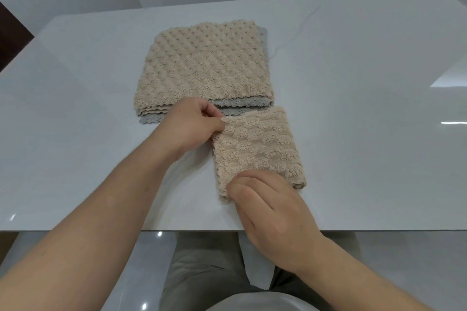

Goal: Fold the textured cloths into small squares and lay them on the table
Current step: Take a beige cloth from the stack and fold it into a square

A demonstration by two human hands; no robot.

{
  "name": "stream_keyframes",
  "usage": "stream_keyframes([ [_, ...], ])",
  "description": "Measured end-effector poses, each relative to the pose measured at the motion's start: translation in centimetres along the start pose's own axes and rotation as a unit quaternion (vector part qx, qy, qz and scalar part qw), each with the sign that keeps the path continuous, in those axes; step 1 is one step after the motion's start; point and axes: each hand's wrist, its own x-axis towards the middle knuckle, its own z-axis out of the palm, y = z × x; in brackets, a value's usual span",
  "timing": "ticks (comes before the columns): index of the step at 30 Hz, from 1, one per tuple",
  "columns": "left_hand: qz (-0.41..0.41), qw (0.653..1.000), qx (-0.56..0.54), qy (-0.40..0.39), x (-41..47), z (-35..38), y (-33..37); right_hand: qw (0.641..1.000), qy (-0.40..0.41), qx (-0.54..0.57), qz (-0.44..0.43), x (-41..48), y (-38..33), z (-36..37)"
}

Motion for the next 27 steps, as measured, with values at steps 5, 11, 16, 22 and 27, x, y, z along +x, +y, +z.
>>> stream_keyframes([
  [5,0.030,0.999,0.032,-0.002,-0.2,0.0,-0.2,0.999,-0.048,-0.012,0.011,-0.1,0.1,0.3],
  [11,0.090,0.976,0.197,0.005,-1.0,0.3,-0.6,0.989,-0.144,-0.023,0.028,0.4,-0.1,-0.2],
  [16,0.081,0.971,0.221,-0.032,-1.2,0.7,-0.1,0.975,-0.149,0.101,0.134,1.6,-1.0,-2.2],
  [22,0.112,0.992,0.046,-0.020,-2.1,-0.3,0.6,0.943,-0.007,0.148,0.298,5.5,2.0,-5.7],
  [27,0.170,0.982,-0.080,-0.019,-3.8,-0.9,1.9,0.938,-0.066,0.045,0.337,7.7,6.0,-7.5],
])
